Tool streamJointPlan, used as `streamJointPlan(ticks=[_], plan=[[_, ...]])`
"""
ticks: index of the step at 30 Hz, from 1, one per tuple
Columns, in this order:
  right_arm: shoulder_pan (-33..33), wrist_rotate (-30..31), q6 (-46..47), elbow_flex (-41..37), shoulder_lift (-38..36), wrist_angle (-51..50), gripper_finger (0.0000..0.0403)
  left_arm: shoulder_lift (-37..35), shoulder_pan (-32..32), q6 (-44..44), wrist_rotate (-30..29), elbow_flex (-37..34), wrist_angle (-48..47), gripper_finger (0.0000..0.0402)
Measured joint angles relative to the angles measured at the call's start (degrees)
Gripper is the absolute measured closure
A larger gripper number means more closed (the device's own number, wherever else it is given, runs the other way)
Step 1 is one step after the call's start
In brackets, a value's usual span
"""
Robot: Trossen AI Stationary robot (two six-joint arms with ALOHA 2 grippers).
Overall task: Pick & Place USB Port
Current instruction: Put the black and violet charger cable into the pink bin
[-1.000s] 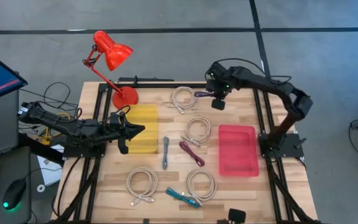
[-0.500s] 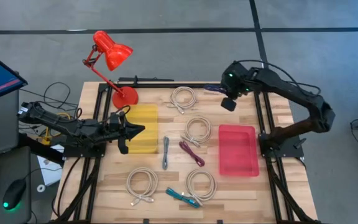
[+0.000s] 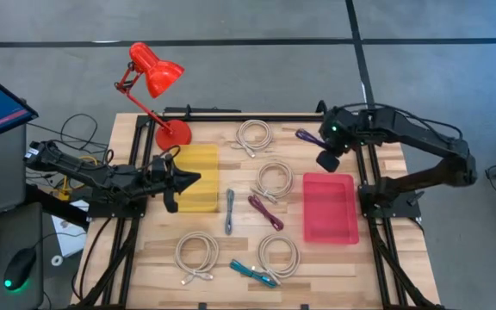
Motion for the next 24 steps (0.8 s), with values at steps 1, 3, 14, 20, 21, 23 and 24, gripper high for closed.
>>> streamJointPlan(ticks=[1,3,14,20,21,23,24], plan=[[1.22,0.00,1.88,0.00,0.06,-0.83,0.0403,0.00,0.00,-0.01,-0.33,0.00,-0.01,0.0392],[3.64,0.00,5.20,0.00,0.18,-2.94,0.0403,0.00,0.02,0.01,-1.25,0.00,-0.02,0.0392],[17.99,0.00,24.42,-0.60,0.52,-6.38,0.0403,0.02,0.02,0.54,-1.70,0.00,-0.02,0.0392],[24.74,-0.14,34.46,-6.86,0.54,-6.23,0.0403,0.02,0.02,1.96,-1.70,0.00,-0.04,0.0392],[25.77,-0.22,36.13,-8.21,0.55,-6.14,0.0403,0.00,0.00,1.96,-1.70,0.00,-0.02,0.0392],[27.84,-0.37,39.45,-10.70,0.58,-5.15,0.0403,0.00,0.00,1.96,-1.70,0.00,-0.02,0.0392],[28.76,-0.83,40.97,-11.98,0.56,-4.20,0.0403,0.01,0.00,1.96,-1.70,0.00,-0.03,0.0392]])
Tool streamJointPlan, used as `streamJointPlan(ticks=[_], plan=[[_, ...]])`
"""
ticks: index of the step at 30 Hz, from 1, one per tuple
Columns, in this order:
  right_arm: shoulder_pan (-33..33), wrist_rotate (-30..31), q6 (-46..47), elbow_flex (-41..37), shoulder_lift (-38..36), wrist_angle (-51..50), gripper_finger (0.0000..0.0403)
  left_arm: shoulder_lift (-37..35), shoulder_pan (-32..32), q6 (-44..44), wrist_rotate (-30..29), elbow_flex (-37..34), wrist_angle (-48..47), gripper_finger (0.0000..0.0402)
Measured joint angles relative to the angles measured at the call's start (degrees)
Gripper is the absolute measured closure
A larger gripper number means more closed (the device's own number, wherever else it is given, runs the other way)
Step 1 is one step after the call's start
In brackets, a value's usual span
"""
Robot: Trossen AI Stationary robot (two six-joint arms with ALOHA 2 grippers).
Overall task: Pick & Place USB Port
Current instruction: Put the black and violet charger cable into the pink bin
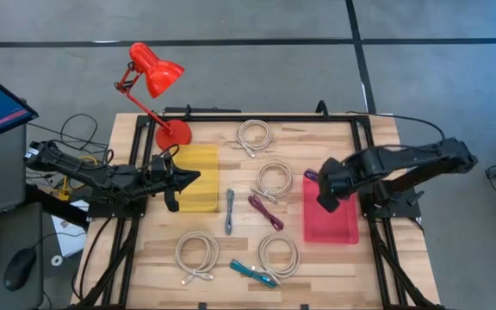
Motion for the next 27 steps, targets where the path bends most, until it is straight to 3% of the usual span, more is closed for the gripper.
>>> streamJointPlan(ticks=[12,27], plan=[[9.27,-1.18,14.77,-12.78,0.02,16.30,0.0403,0.01,0.00,0.00,0.00,0.00,-0.02,0.0392],[14.93,-2.57,25.05,-23.18,0.00,25.29,0.0403,0.01,0.00,-0.01,0.00,0.00,-0.01,0.0392]])
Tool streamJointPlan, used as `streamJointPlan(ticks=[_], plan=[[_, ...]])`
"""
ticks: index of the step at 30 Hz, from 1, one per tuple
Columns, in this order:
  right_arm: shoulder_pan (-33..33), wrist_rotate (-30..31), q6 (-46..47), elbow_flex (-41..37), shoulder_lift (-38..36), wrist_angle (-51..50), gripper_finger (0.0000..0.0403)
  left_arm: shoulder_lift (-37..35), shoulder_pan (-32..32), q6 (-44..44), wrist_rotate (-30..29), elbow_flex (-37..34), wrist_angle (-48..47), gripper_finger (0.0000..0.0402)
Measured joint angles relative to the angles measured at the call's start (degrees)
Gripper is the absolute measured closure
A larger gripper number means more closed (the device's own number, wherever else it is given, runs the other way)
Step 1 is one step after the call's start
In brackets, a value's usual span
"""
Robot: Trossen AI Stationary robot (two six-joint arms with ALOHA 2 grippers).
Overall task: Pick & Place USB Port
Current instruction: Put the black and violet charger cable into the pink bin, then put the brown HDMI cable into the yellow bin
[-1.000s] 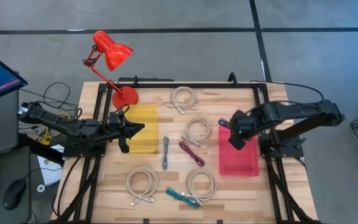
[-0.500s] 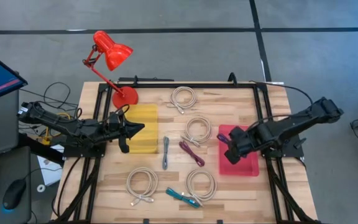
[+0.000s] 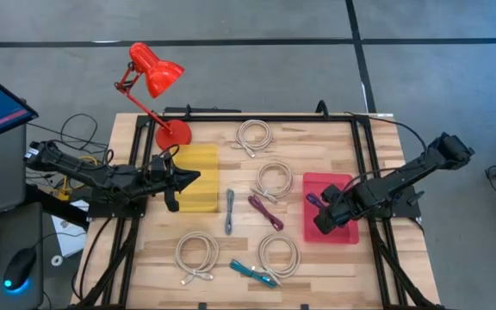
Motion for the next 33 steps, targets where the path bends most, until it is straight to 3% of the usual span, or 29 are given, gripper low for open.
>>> streamJointPlan(ticks=[15,22,27,33], plan=[[-0.02,-1.13,-0.92,-2.45,0.00,3.89,0.0402,0.00,0.00,-0.01,0.00,0.00,-0.01,0.0392],[-0.02,-2.89,-1.70,-2.28,0.00,3.69,0.0363,0.00,0.00,-0.01,0.00,0.00,-0.01,0.0392],[-0.33,-2.89,-7.86,0.06,0.00,3.70,0.0330,-0.01,0.00,-0.01,0.00,0.00,0.01,0.0392],[-2.56,-2.85,-19.54,5.78,-0.09,3.78,0.0322,0.00,0.00,-0.01,0.00,0.00,0.00,0.0392]])
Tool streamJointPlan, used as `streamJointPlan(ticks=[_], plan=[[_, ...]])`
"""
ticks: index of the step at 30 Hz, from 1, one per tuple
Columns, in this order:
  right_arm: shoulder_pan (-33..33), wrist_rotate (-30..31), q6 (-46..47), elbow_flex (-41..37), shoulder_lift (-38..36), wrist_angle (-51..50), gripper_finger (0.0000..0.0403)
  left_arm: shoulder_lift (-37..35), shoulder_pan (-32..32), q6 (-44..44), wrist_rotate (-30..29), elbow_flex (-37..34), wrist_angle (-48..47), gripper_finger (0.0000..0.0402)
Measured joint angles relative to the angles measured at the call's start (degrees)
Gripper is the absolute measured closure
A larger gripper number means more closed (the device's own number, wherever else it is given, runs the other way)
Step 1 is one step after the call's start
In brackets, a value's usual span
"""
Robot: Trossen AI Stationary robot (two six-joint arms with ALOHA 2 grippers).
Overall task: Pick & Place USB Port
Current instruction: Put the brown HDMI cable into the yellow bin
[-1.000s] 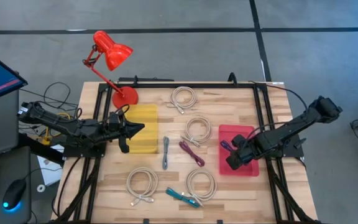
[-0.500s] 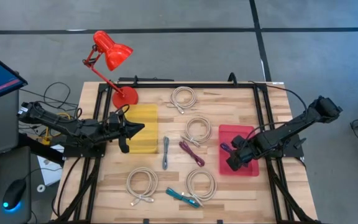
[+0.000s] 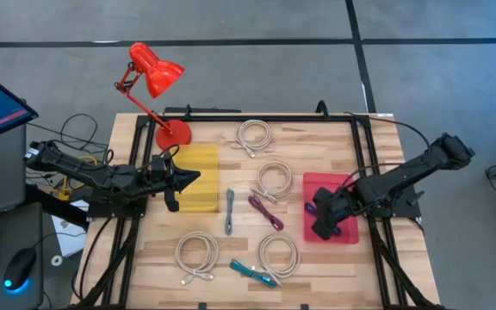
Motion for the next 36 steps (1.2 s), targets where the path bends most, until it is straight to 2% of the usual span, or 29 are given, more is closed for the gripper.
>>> streamJointPlan(ticks=[8,14,25,31,36], plan=[[-7.76,0.39,-13.09,7.77,-0.04,0.09,0.0328,0.00,0.00,0.00,0.00,0.00,0.01,0.0392],[-14.64,2.84,-21.84,10.93,0.00,1.01,0.0328,0.00,0.00,0.00,0.00,0.00,0.00,0.0392],[-27.39,3.44,-19.14,11.00,0.07,7.89,0.0316,0.00,0.00,0.00,0.00,0.00,0.00,0.0392],[-32.11,5.03,-19.06,11.00,0.30,7.88,0.0279,0.00,0.00,0.00,0.00,0.00,-0.01,0.0392],[-34.86,4.86,-20.21,10.95,4.81,8.44,0.0232,-0.02,0.00,0.02,0.00,0.00,0.01,0.0392]])
